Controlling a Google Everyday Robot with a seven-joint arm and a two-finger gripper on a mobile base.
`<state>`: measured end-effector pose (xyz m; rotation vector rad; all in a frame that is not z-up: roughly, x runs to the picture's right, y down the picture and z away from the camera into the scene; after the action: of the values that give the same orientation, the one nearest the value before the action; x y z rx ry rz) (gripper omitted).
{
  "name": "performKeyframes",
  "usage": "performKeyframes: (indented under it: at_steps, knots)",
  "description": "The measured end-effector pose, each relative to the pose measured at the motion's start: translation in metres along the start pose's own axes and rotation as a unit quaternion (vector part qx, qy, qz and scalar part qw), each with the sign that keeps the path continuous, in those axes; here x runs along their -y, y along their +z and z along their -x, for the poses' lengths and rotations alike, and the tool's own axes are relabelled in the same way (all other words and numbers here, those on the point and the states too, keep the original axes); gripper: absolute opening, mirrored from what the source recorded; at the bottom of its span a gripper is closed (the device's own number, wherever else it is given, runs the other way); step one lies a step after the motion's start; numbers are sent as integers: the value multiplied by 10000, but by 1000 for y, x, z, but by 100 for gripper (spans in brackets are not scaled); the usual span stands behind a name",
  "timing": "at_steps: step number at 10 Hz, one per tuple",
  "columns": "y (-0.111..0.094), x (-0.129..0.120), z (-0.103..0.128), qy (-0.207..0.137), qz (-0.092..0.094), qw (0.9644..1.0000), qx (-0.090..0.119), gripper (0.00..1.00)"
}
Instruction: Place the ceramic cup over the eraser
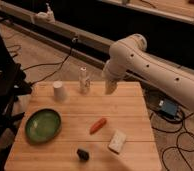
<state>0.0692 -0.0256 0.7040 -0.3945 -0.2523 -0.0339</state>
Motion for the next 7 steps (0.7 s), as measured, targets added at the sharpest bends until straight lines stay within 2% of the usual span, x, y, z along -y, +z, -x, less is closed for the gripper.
performKeyframes:
  at_steps: [1,2,3,6,7]
  knots:
    - [15,-2,3,117,126,9997,153,65]
    - [35,-2,15,256,283,9983,451,65]
    - [57,2,35,371,425,9951,810,65]
    - [97,25,70,533,561,9865,1444,65]
    - [104,32,78,519,557,9850,1548,65]
